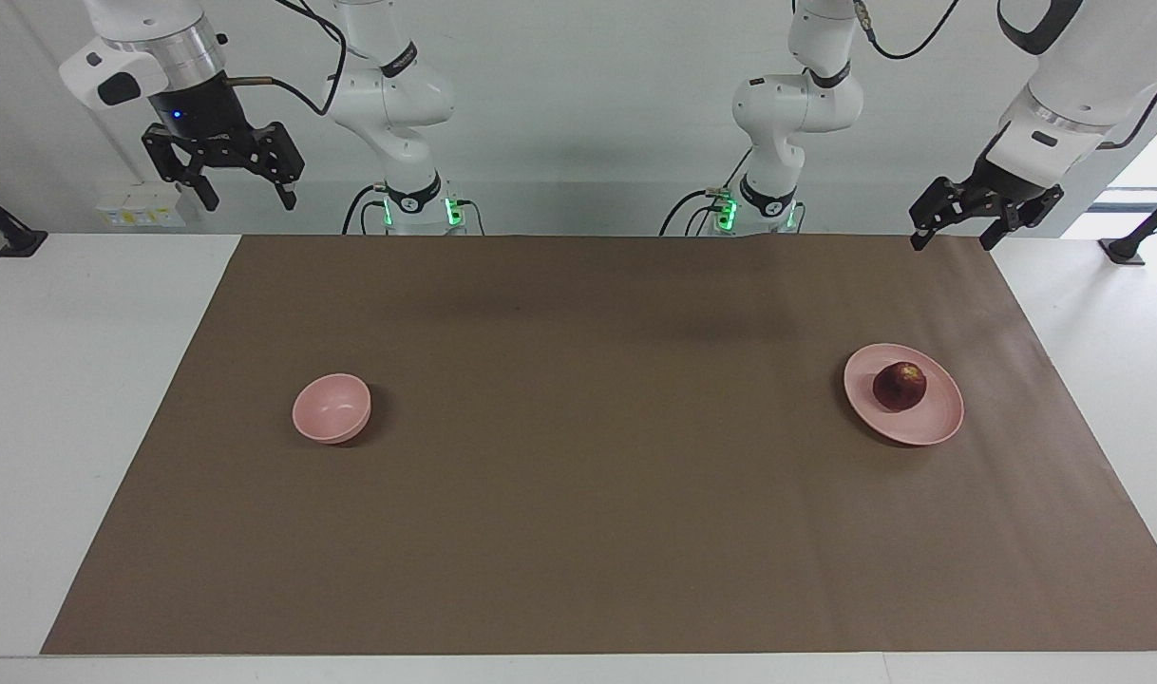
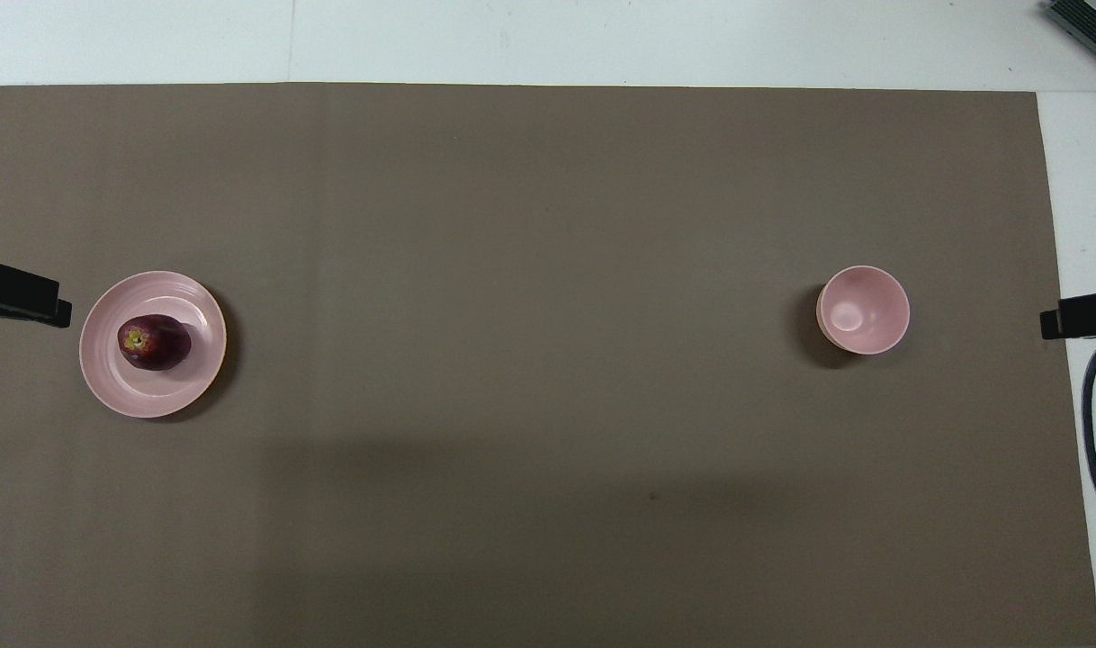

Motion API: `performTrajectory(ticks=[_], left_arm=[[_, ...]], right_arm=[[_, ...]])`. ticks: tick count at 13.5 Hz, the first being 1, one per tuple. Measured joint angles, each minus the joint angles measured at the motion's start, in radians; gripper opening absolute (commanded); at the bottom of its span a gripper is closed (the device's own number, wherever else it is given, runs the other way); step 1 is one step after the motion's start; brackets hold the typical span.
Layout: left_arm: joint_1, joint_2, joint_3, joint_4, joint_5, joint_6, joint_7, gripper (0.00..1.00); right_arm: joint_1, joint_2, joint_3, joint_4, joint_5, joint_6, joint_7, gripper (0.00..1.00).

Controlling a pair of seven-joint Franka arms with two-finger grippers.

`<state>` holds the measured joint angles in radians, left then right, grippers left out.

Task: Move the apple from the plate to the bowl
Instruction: 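Move the left gripper down over the red apple on the plate, then close the left gripper on the red apple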

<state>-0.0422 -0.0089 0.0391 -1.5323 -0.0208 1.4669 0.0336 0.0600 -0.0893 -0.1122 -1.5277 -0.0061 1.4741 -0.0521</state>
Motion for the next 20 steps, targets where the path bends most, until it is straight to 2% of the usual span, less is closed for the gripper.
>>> performTrajectory(ticks=[14,17,20], left_arm=[[0.067,0.019,0.009,-0.312,0.000,0.326,0.134,1.00],[0.085,0.039,0.008,-0.362,0.000,0.396,0.166,1.00],[0.112,0.096,0.009,-0.393,0.000,0.467,0.201,1.00]], right_arm=[[0.000,0.000,0.000,0.000,0.000,0.000,0.000,1.00],[0.000,0.000,-0.001,0.000,0.000,0.000,0.000,1.00],[0.000,0.000,-0.002,0.000,0.000,0.000,0.000,1.00]])
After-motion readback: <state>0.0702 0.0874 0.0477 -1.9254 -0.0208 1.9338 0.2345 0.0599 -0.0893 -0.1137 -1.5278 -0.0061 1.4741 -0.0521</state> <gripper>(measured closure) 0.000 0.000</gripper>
